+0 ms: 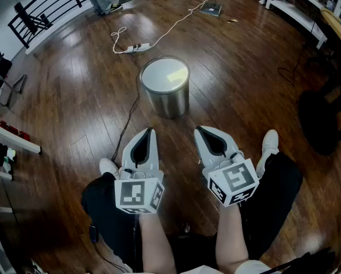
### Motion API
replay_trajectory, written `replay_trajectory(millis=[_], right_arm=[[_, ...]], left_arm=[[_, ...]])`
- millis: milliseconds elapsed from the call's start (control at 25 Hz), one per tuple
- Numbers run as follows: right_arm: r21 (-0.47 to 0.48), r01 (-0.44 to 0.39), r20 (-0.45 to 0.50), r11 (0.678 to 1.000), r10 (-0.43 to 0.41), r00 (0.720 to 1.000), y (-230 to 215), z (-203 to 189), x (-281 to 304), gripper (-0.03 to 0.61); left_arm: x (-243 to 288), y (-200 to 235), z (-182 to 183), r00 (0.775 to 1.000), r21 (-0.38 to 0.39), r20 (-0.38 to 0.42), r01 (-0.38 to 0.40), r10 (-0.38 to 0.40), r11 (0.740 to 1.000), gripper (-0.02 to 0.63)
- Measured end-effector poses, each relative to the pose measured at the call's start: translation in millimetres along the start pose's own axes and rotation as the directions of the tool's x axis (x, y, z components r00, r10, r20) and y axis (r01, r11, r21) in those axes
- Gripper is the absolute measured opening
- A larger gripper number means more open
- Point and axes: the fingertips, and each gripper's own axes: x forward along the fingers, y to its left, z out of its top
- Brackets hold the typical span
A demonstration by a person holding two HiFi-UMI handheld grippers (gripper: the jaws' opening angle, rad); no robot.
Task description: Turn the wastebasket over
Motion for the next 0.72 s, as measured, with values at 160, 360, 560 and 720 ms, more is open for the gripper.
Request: replay_trajectory(millis=[160, 360, 560, 720], right_arm=[[-0.019, -0.015, -0.003, 1.000, 0.015, 1.000, 3.7, 4.9, 29.2, -0.009], [-0.046, -0.033, -0.014, 0.998, 0.032, 0.999, -11.8, 15.7, 53.0, -0.008], [-0.107, -0.101, -0.005, 0.989, 0.101, 0.995, -27.5, 38.1, 78.3, -0.008], [-0.145, -0.164, -0.008, 0.976, 0.165, 0.986, -44.3, 55.9, 99.1, -0.009]], left_arm=[[17.8, 23.0, -1.9, 1.000, -0.030, 0.006, -0.018, 0.018, 0.999, 0.015], [41.5, 37.9, -1.2, 0.999, -0.042, 0.002, -0.048, 0.048, 0.998, 0.015], [66.1, 48.5, 13.4, 0.995, -0.034, 0.039, -0.095, 0.097, 0.995, 0.015], [91.9, 47.7, 24.8, 0.993, 0.000, 0.045, -0.110, 0.110, 0.994, 0.015]])
